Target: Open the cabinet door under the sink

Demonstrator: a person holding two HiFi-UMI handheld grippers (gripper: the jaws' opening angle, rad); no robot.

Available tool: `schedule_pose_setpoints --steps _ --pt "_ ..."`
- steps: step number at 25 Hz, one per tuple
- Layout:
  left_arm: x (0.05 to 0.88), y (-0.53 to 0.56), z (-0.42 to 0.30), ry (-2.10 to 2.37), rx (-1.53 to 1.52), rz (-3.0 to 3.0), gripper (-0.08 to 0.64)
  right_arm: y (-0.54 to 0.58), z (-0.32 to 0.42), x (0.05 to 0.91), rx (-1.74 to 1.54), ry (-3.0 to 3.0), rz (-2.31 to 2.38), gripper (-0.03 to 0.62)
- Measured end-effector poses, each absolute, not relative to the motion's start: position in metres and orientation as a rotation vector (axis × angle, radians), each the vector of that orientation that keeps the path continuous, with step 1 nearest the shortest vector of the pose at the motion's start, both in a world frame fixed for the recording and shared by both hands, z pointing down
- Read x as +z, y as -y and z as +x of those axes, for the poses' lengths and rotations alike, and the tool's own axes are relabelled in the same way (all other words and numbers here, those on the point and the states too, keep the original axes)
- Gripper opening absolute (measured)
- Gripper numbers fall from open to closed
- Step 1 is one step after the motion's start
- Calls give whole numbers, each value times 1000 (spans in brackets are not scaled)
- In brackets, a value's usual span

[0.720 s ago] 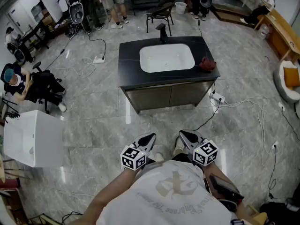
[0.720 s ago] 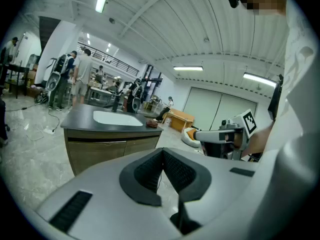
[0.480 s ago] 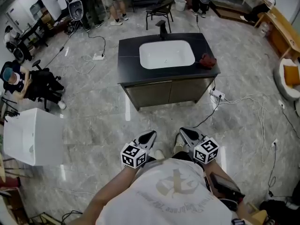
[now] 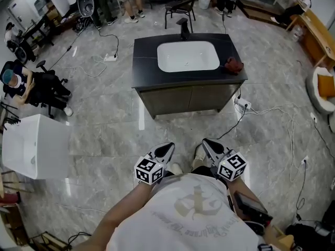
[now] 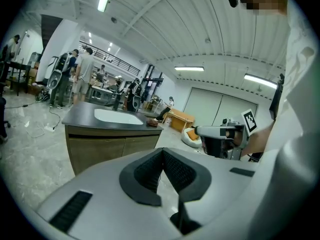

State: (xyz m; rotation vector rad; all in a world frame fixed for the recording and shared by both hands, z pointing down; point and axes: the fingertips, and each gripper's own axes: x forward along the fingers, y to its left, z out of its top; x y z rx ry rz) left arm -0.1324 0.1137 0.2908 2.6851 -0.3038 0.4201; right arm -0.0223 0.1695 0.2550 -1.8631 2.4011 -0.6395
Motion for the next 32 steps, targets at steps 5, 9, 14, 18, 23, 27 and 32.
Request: schedule_pose_setpoints --steps 5,9,14,18,23,27,32 --pt "290 -108 -134 320 407 2680 9 -165 -19 257 -648 -2406 -1890 14" --pt "289 -102 -132 331 400 2678 9 -158 -15 258 -653 -2427 -1915 14" --pt "293 -93 -131 375 392 2656 9 -147 -11 267 -702 -2459 -1909 14" --pt "298 -81 -125 418 398 2638 9 -129 -1 273 -702 -2505 -1888 14" --pt "301 -56 -116 495 414 2613 9 -94 8 282 -732 -2561 -1805 14" --pt "306 -45 -97 533 445 2599 9 -72 27 292 -759 -2596 -1757 14" --pt "311 -34 -73 568 490 2581 9 -54 52 313 -818 -2625 -1724 14"
